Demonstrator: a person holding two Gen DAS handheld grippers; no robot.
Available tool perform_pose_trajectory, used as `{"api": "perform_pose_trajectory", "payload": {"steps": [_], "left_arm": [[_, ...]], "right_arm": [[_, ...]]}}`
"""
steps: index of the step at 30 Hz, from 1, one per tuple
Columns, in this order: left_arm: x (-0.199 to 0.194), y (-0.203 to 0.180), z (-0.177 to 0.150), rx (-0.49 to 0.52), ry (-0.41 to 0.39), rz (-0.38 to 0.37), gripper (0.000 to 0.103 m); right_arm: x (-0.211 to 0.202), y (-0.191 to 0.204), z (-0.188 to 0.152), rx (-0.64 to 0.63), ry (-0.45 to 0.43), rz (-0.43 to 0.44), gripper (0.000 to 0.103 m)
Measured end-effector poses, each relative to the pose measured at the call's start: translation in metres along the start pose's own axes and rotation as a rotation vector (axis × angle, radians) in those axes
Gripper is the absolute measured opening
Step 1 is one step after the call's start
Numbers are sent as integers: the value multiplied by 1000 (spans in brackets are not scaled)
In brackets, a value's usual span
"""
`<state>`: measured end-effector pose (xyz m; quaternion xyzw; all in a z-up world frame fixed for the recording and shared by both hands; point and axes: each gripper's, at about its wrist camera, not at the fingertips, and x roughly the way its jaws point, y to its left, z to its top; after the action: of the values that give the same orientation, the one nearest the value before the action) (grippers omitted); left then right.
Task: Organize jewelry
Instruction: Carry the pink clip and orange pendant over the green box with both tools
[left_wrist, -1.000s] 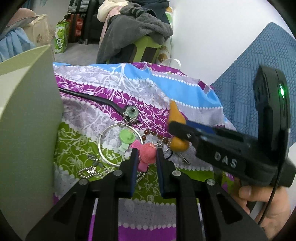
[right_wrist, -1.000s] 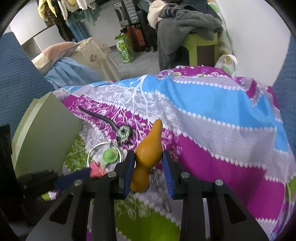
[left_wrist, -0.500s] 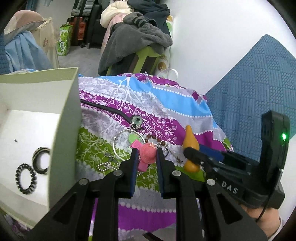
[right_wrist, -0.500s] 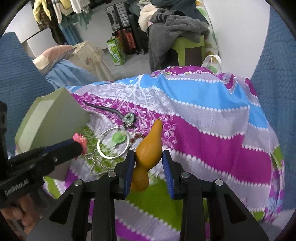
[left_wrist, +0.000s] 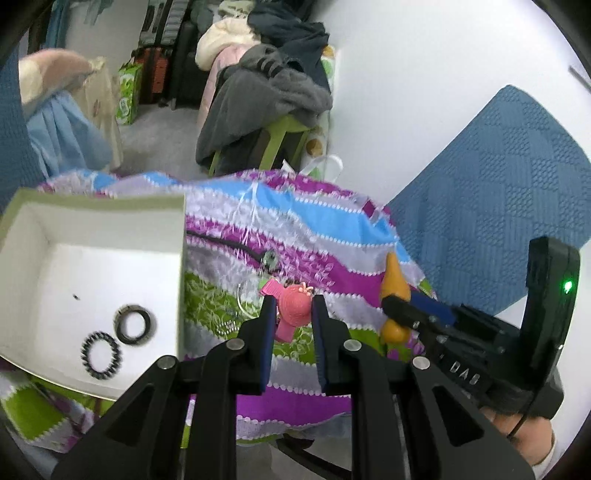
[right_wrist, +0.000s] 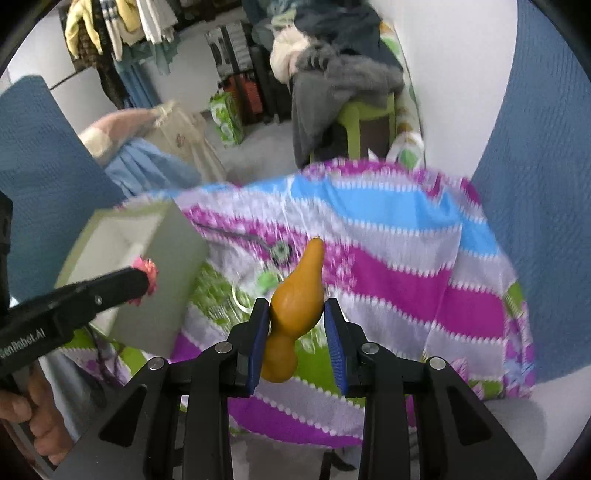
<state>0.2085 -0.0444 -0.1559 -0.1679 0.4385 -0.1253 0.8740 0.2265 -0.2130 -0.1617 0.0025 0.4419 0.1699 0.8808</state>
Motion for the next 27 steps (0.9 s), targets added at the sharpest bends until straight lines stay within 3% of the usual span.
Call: {"api": "perform_pose_trajectory", "payload": {"steps": [18, 27], "left_arm": [[-100, 0, 60, 108, -129, 30, 19], [-141, 27, 69, 99, -202, 69, 19]], "right_arm": [[-81, 67, 76, -24, -211, 46, 28], [-81, 114, 92, -59, -246, 97, 28]]}}
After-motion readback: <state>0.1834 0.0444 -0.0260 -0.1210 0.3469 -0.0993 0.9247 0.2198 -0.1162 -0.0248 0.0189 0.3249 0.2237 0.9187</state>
